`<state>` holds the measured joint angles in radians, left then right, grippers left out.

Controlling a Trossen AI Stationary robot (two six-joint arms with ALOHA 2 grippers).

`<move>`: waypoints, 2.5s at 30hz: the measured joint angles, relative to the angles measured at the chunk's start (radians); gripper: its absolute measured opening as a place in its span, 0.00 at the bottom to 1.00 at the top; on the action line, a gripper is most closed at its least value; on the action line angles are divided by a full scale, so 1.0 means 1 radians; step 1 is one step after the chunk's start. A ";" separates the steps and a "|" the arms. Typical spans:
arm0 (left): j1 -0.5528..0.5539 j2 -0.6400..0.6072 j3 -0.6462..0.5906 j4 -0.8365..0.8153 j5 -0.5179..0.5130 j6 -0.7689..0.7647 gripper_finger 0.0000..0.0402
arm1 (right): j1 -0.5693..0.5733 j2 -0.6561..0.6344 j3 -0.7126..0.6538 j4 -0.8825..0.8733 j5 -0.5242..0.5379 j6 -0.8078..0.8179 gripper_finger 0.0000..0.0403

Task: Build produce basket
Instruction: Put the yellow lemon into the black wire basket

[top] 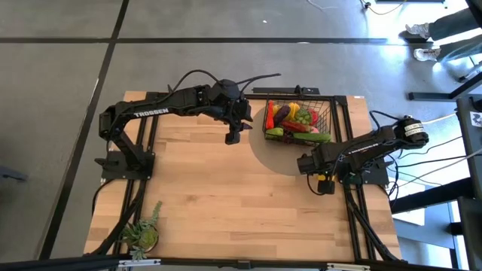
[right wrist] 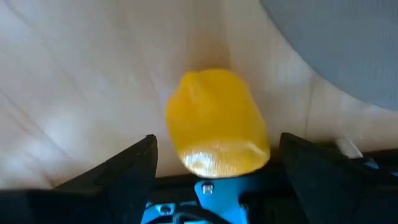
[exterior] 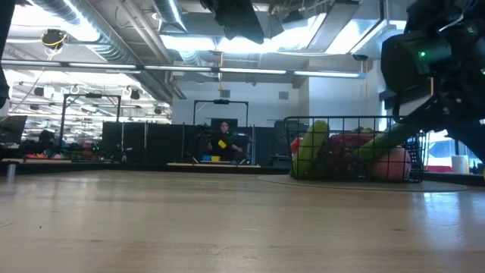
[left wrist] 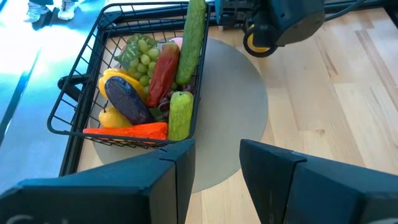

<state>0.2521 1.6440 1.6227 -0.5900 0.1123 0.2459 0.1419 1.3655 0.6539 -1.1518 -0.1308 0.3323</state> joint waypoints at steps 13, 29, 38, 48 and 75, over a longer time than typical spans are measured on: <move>0.000 0.000 0.000 0.000 0.000 0.000 0.29 | 0.000 0.000 -0.045 0.111 -0.002 0.030 0.72; 0.000 0.000 0.000 0.000 0.000 -0.001 0.29 | -0.001 0.000 -0.004 0.086 -0.014 0.129 0.34; 0.000 0.000 0.000 0.000 0.000 0.000 0.29 | -0.001 0.000 0.243 -0.068 -0.018 0.218 0.34; 0.000 0.000 0.000 0.000 0.000 0.000 0.29 | -0.006 0.000 0.596 -0.170 0.229 0.388 0.34; 0.029 0.000 0.000 0.044 -0.060 -0.007 0.29 | -0.669 0.001 0.520 -0.022 0.653 0.258 0.34</move>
<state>0.2809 1.6440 1.6230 -0.5459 0.0520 0.2387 -0.5272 1.3670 1.1737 -1.1736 0.5224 0.5906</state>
